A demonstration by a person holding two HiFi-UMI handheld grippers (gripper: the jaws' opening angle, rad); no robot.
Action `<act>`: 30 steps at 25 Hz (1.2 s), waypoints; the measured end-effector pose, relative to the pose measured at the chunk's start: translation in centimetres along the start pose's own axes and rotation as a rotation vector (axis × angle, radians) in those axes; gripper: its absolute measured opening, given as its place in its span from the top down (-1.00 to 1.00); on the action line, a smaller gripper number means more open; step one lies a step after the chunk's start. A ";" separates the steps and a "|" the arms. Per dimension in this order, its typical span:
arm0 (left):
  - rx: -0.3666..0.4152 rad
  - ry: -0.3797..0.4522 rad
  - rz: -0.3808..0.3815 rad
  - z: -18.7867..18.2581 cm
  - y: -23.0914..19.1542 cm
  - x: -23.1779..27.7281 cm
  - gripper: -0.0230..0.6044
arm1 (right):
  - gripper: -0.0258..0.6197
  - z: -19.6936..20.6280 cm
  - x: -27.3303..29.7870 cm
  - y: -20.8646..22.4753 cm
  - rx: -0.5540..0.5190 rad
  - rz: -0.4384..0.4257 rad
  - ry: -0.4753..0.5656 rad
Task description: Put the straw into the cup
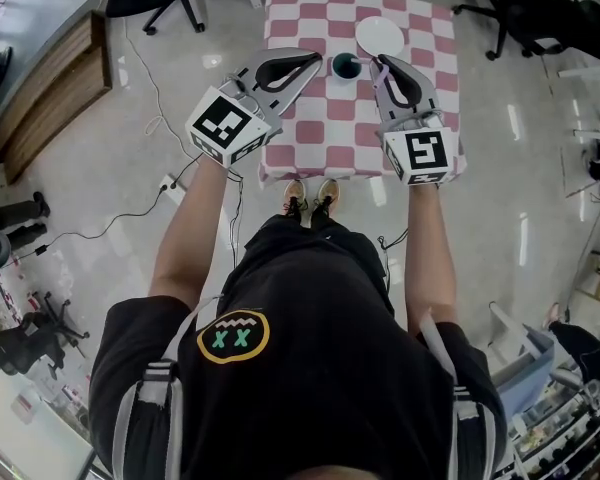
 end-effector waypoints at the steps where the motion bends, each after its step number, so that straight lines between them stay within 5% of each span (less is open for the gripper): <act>1: 0.000 0.000 0.000 0.1 -0.1 0.1 0.88 | 0.76 0.4 0.2 0.1 0.001 0.003 -0.006; 30: -0.019 -0.049 -0.005 2.3 -1.0 1.5 0.88 | 0.75 15.1 3.1 0.5 0.083 0.056 -0.172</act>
Point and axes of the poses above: the fingertips, and each gripper's own axes: x forward along the fingers, y to its right, z out of its underside, the point moved 4 cm from there along -x, backward along the fingers, and after that the axes turned 15 degrees about y, right-handed, at the moved point
